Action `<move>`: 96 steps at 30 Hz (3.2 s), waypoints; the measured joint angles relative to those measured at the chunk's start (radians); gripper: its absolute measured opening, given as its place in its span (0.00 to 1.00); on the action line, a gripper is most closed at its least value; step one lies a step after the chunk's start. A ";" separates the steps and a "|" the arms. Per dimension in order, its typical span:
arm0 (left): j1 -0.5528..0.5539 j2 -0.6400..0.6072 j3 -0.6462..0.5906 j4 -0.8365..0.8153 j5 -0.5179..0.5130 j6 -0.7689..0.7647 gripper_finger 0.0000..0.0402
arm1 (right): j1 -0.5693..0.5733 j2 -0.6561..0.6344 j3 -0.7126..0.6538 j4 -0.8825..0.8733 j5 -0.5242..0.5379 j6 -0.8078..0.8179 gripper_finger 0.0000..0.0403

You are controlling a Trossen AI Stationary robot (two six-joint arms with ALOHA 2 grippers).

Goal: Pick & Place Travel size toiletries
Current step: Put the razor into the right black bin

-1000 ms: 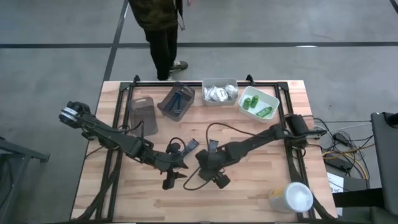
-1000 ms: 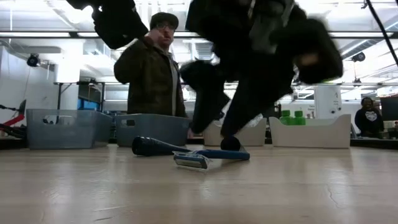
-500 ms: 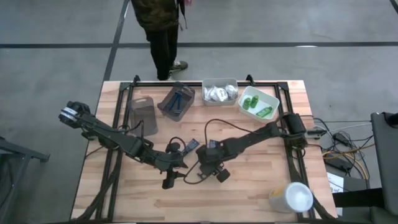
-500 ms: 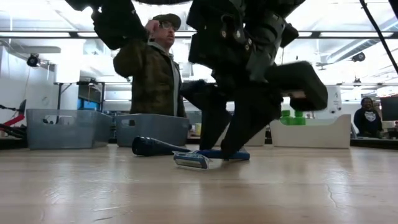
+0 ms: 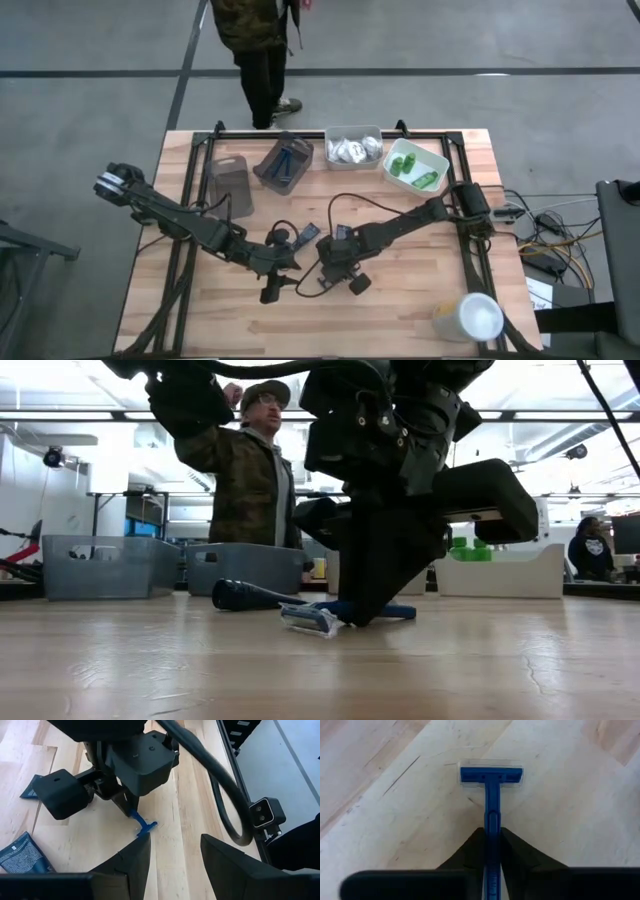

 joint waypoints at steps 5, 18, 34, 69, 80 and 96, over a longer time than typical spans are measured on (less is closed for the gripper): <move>0.000 -0.019 0.000 -0.001 0.000 -0.003 0.44 | -0.004 -0.002 0.000 -0.001 -0.074 0.047 0.06; 0.001 -0.170 0.000 -0.124 -0.060 -0.001 0.44 | -0.005 -0.133 -0.083 -0.001 -0.167 0.174 0.07; 0.016 -0.263 0.000 -0.109 -0.168 0.048 0.44 | -0.106 -0.571 -0.383 0.332 -0.111 0.416 0.07; 0.292 -0.241 0.000 0.542 -0.380 0.232 0.44 | -0.249 -0.664 -0.361 1.052 0.070 0.707 0.08; 0.299 -0.114 0.000 0.841 -0.310 0.267 0.44 | -0.251 -0.640 -0.309 1.060 0.090 0.700 0.10; 0.301 -0.124 -0.002 0.851 -0.257 0.268 0.44 | -0.254 -0.640 -0.305 1.052 0.062 0.728 0.09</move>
